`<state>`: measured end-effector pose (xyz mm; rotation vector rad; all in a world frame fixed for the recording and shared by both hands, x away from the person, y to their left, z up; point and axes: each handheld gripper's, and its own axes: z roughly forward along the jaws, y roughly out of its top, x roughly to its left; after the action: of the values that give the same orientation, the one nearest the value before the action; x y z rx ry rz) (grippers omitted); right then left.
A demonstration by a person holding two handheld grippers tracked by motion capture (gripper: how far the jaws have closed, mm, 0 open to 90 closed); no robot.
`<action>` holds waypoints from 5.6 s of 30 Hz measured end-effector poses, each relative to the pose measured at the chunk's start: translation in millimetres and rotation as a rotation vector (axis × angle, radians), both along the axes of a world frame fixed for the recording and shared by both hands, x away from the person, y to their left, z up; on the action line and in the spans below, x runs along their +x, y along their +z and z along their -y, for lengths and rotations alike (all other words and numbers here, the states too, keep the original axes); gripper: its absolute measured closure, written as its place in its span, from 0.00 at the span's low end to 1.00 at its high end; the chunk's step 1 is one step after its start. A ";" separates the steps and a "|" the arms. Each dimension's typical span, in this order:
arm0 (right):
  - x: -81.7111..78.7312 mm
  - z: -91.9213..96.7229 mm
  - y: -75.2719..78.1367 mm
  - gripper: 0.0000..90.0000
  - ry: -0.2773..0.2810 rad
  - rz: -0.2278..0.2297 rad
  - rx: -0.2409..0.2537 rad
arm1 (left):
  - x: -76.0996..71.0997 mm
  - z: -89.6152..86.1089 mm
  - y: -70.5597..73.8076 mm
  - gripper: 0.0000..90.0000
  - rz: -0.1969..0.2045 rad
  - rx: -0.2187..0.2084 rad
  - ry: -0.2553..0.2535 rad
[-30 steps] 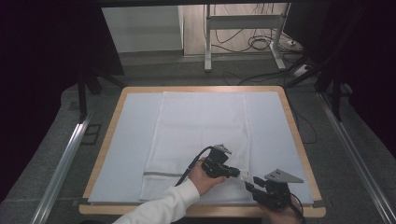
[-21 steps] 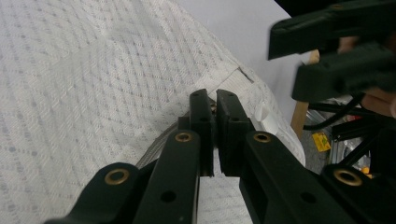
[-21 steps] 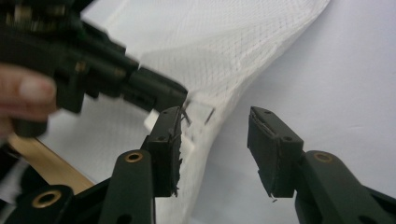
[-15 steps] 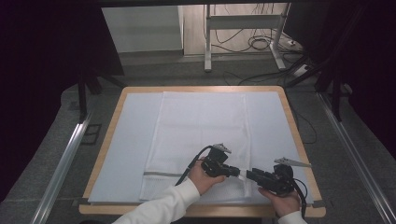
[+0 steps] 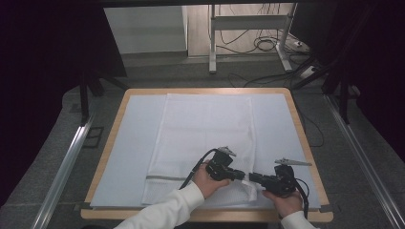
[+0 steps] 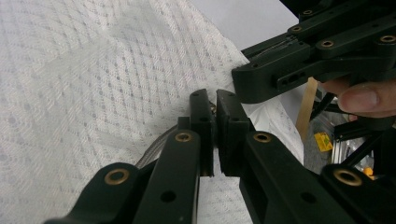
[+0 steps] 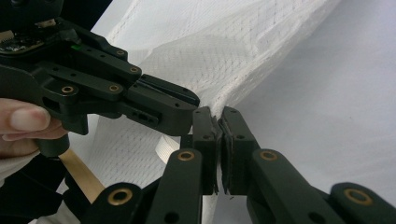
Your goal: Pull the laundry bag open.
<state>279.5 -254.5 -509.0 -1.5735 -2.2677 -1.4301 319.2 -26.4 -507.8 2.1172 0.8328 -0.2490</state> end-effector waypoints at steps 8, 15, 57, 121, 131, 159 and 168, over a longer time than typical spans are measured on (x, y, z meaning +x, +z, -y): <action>-0.5 0.1 1.4 0.96 0.005 0.027 -0.030 | -0.5 0.8 0.3 0.97 0.007 0.001 0.005; -2.4 -0.3 5.4 0.96 0.014 0.056 -0.037 | -0.3 -3.5 4.7 0.97 0.010 -0.015 0.006; -10.2 7.8 22.1 0.96 -0.004 0.131 -0.042 | -2.0 -84.1 18.5 0.97 0.021 -0.038 0.072; -8.7 14.2 25.8 0.96 -0.028 0.159 -0.102 | -21.9 -259.9 -18.5 0.97 -0.043 -0.020 0.358; -8.4 14.1 24.8 0.96 -0.021 0.153 -0.101 | -30.7 -274.8 -24.0 0.97 -0.049 -0.022 0.367; -8.3 13.8 24.9 0.96 -0.020 0.157 -0.103 | -37.1 -283.9 -27.7 0.97 -0.033 0.010 0.393; -8.6 14.9 25.4 0.95 -0.019 0.163 -0.105 | -37.4 -278.2 -27.4 0.97 -0.010 0.018 0.386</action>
<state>270.9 -269.4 -483.7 -1.5638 -2.4620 -1.5206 281.7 251.7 -535.2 1.9239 1.2296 -0.0482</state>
